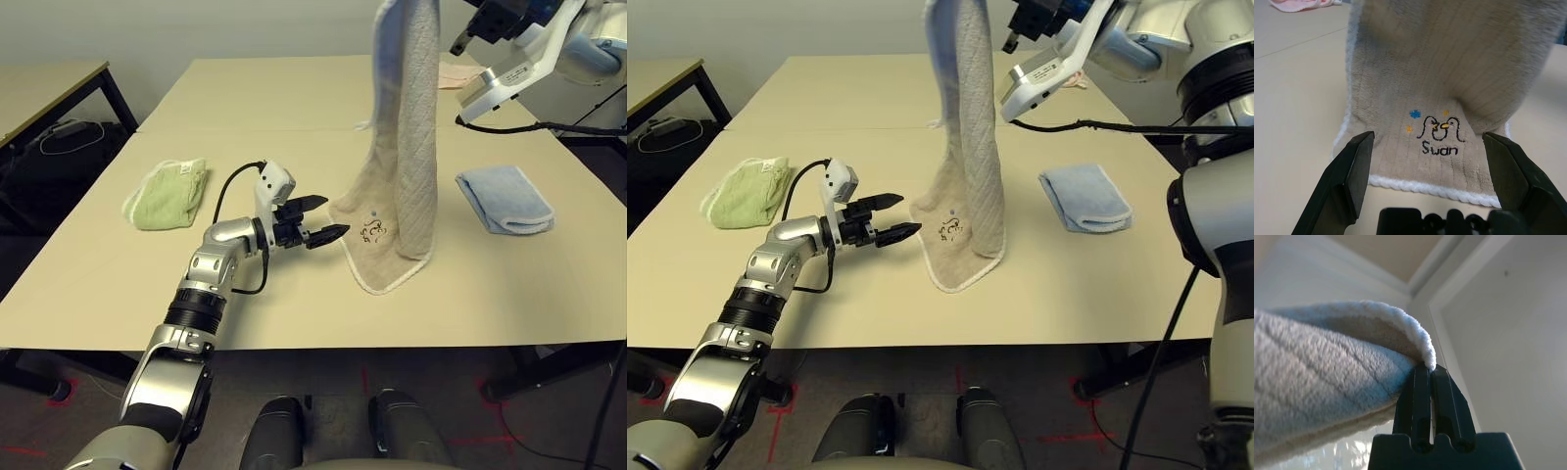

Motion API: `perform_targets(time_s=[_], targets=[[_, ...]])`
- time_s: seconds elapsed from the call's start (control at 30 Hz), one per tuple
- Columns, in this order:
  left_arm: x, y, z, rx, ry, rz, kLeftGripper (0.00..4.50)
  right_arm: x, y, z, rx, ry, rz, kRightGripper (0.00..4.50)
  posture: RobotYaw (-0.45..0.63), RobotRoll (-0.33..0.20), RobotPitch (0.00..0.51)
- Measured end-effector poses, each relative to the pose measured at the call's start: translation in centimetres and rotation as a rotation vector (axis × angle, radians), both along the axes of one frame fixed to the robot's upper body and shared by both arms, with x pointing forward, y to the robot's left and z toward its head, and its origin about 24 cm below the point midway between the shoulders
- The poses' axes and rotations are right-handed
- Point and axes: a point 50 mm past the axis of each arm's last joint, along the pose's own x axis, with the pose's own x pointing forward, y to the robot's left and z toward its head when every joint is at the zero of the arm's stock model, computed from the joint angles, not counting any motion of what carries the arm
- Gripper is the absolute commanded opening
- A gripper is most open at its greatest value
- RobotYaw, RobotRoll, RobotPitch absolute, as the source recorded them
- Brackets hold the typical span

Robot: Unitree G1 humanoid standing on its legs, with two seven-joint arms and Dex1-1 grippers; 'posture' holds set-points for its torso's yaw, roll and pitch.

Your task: Fold the towel and set it aside.

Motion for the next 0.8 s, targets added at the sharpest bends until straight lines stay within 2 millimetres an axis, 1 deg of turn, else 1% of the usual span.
perform_targets(time_s=[0.07,0.17,0.2,0.27,0.37,0.43,0.47,0.57,0.6,0.63,0.7,0.73,0.8], targets=[[0.0,0.0,-0.1,0.001,0.003,0.006,4.50,0.3,-1.7,-0.1,0.020,0.011,-0.081,0.06,0.01,0.000,0.036],[0.0,0.0,-0.1,0.001,0.004,0.006,4.50,2.0,-4.6,-1.1,0.109,0.037,-0.316,0.06,0.01,0.000,0.037],[0.0,0.1,-0.1,0.001,0.004,0.007,4.50,2.3,-5.1,-1.6,0.122,0.045,-0.359,0.06,0.01,0.000,0.039],[0.0,0.1,-0.1,0.003,0.004,0.008,4.50,2.5,-4.4,-2.0,0.121,0.061,-0.333,0.06,0.01,0.000,0.038],[0.0,-0.2,-0.1,0.003,0.003,0.000,4.50,1.5,-1.3,-2.2,0.075,0.088,-0.118,0.06,0.01,0.000,0.036],[0.1,-0.3,0.1,0.002,0.000,-0.003,4.50,0.9,-0.1,-2.7,0.043,0.109,-0.028,0.06,0.01,0.000,0.036],[0.2,-0.3,0.1,0.003,-0.001,-0.003,4.50,0.9,-0.1,-2.9,0.041,0.115,-0.031,0.06,0.01,0.000,0.036],[0.2,-0.2,0.2,0.004,-0.003,-0.001,4.50,1.9,-1.5,-3.1,0.078,0.119,-0.156,0.06,0.01,0.000,0.037],[0.2,-0.2,0.2,0.004,-0.003,-0.001,4.50,1.9,-1.7,-3.2,0.083,0.119,-0.166,0.06,0.01,0.000,0.040],[0.2,-0.2,0.2,0.004,-0.003,-0.001,4.50,1.9,-1.6,-3.2,0.079,0.122,-0.156,0.06,0.01,0.000,0.040],[0.2,-0.2,0.2,0.004,-0.003,-0.002,4.50,1.3,-0.6,-3.9,0.036,0.150,-0.059,0.06,0.01,0.000,0.043],[0.2,-0.3,0.2,0.005,-0.002,-0.005,4.50,0.9,0.1,-4.7,0.002,0.177,-0.001,0.06,0.01,0.000,0.043],[0.2,-0.4,0.1,0.007,-0.001,-0.008,4.50,0.6,0.3,-5.9,-0.036,0.221,0.037,0.06,0.02,0.000,0.043]])
